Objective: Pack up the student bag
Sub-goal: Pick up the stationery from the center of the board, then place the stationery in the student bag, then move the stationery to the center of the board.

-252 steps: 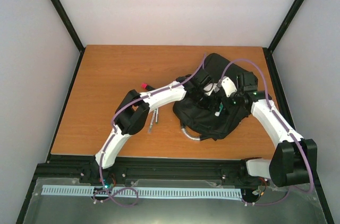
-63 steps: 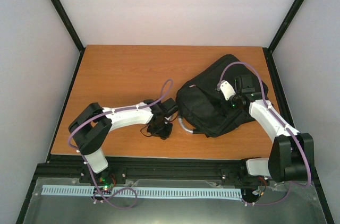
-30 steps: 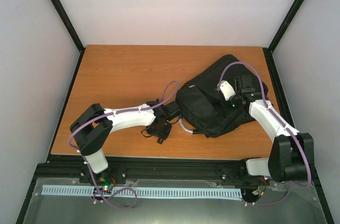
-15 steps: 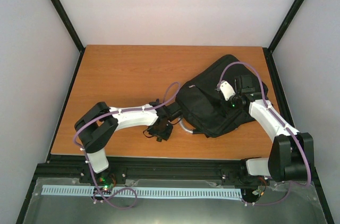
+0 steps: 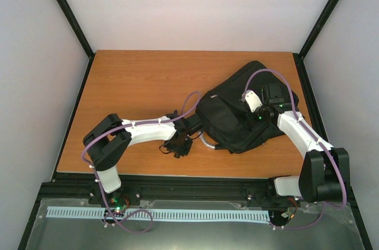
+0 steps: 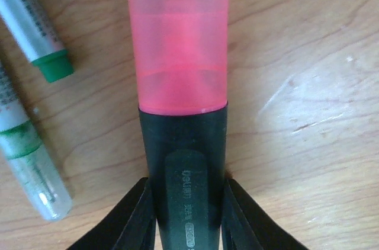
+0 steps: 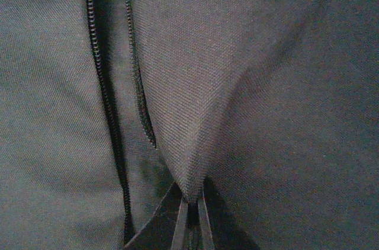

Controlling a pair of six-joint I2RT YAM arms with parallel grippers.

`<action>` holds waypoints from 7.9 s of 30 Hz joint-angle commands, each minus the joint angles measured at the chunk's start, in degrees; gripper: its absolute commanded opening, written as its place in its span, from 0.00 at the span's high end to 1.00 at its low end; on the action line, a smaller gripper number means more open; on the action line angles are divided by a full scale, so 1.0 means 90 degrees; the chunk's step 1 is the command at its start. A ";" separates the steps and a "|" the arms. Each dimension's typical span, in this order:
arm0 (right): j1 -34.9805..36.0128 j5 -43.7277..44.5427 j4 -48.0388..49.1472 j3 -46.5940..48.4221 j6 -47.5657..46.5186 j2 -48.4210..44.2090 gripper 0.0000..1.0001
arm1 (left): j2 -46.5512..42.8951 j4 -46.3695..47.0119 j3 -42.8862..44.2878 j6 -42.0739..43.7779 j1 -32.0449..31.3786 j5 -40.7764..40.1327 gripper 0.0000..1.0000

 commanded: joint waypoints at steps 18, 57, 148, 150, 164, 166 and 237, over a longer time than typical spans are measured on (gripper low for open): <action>0.0044 -0.0437 0.0110 -0.0193 -0.0037 -0.1408 0.97 | -0.0091 0.1071 0.2601 0.0962 -0.0067 0.2665 0.76; -0.0033 -0.0537 0.0410 -0.0357 0.0048 -0.1869 0.97 | 0.2074 0.1208 0.4416 0.0332 -0.0126 0.2652 0.51; -0.0170 -0.0448 0.0331 -0.0324 0.0074 -0.1448 0.97 | 0.2712 0.7586 0.2479 -0.1570 -0.0204 0.1339 0.99; -0.0170 -0.0451 0.0334 -0.0317 0.0079 -0.1448 0.97 | 0.2557 0.7660 0.2325 -0.1522 -0.0203 0.1428 0.99; -0.0170 -0.0466 0.0352 -0.0308 0.0060 -0.1448 0.97 | 0.1717 0.7352 0.1218 -0.1584 -0.0206 0.1477 0.99; -0.0170 -0.0468 0.0344 -0.0305 0.0050 -0.1467 0.97 | 0.1843 0.7337 0.1242 -0.1621 -0.0204 0.1461 0.99; -0.0155 -0.0065 -0.0938 0.0366 -0.2029 -0.0994 0.97 | -0.3235 0.1327 -0.1149 -0.1079 -0.0012 -0.4092 0.00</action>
